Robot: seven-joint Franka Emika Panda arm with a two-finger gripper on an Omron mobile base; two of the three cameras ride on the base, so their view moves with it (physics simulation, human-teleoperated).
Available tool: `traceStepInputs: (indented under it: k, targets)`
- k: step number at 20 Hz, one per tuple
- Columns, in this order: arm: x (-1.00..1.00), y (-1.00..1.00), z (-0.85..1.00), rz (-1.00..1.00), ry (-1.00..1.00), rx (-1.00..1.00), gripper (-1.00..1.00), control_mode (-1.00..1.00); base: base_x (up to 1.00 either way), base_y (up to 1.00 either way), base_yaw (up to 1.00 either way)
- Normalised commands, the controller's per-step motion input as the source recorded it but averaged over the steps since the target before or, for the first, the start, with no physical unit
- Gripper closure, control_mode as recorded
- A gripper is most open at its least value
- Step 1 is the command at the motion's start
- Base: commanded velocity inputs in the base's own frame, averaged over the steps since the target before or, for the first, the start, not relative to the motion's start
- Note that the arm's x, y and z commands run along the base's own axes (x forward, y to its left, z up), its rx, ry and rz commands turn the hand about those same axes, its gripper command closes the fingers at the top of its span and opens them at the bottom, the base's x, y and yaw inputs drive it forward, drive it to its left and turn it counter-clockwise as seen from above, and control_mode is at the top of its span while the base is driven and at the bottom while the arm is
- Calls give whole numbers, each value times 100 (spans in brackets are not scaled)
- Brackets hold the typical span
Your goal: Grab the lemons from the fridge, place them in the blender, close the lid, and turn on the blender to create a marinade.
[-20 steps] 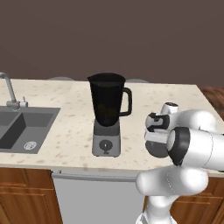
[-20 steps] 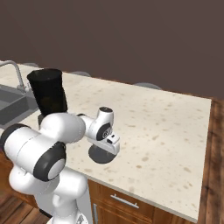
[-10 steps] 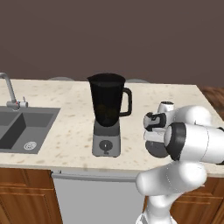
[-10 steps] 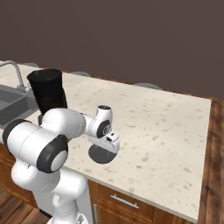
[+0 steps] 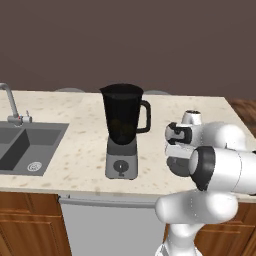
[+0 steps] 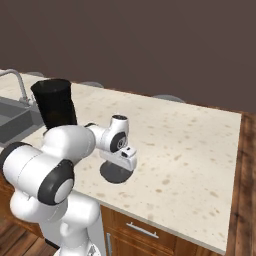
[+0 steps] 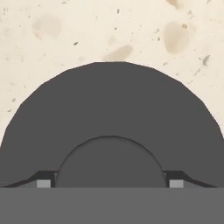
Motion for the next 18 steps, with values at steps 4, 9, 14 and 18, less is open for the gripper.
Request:
traceStepInputs:
  k: [4, 9, 14, 18]
  targets:
    - [-29, -2, 92, -1, -5, 5, 100, -100, 0, 0, 0]
    - [-58, 0, 100, 0, -16, 3, 100, -100, 0, 0, 0]
    - [-56, 0, 100, 0, -23, 0, 100, -100, 0, 0, 0]
    - [-39, 4, 100, 0, -24, 0, 100, -100, 0, 0, 0]
